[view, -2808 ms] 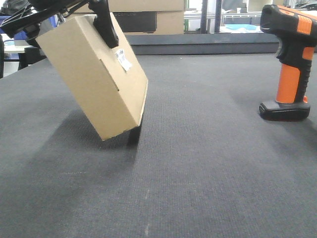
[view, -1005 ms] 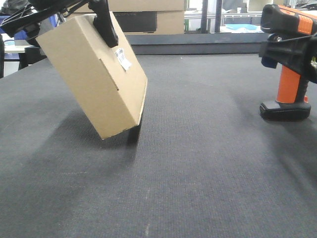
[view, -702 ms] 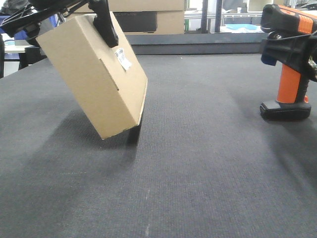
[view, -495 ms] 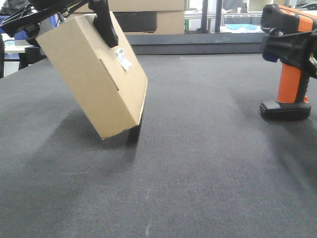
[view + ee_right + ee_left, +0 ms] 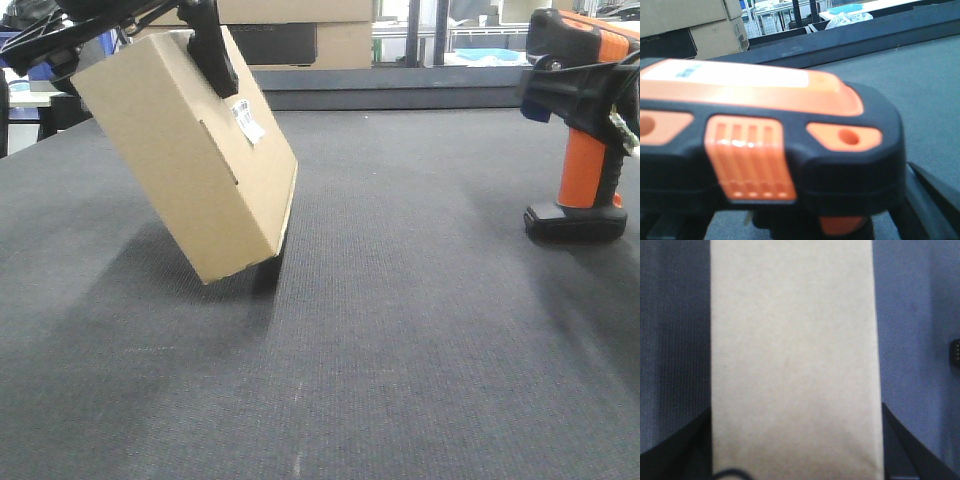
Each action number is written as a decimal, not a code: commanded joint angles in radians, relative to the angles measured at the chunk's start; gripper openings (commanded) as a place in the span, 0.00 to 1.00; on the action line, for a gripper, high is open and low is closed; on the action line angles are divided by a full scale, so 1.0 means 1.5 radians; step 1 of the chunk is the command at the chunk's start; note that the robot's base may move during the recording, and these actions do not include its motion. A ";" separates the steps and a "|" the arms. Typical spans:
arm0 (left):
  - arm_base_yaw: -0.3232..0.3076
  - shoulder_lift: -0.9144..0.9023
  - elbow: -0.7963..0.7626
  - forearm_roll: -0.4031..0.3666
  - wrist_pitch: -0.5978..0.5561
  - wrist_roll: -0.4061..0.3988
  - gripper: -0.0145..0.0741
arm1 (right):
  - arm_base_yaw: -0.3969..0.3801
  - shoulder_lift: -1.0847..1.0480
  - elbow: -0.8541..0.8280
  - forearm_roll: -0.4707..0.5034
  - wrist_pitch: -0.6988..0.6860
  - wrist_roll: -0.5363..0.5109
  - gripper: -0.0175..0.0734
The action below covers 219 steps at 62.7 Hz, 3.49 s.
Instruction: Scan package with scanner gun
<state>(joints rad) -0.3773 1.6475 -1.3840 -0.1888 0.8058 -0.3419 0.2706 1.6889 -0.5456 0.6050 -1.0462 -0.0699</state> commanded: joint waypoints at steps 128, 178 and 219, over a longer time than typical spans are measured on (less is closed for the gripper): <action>-0.003 -0.005 -0.002 -0.025 -0.006 0.000 0.04 | -0.005 -0.063 -0.008 -0.039 -0.018 -0.040 0.02; -0.003 -0.005 -0.002 -0.025 -0.006 0.000 0.04 | -0.005 -0.024 -0.008 -0.065 0.012 -0.029 0.02; -0.003 -0.005 -0.002 -0.025 -0.003 0.000 0.04 | -0.005 -0.024 -0.008 -0.065 0.122 -0.029 0.82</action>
<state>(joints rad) -0.3773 1.6475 -1.3840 -0.2157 0.8065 -0.3419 0.2691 1.6574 -0.5517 0.5170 -0.9019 -0.1139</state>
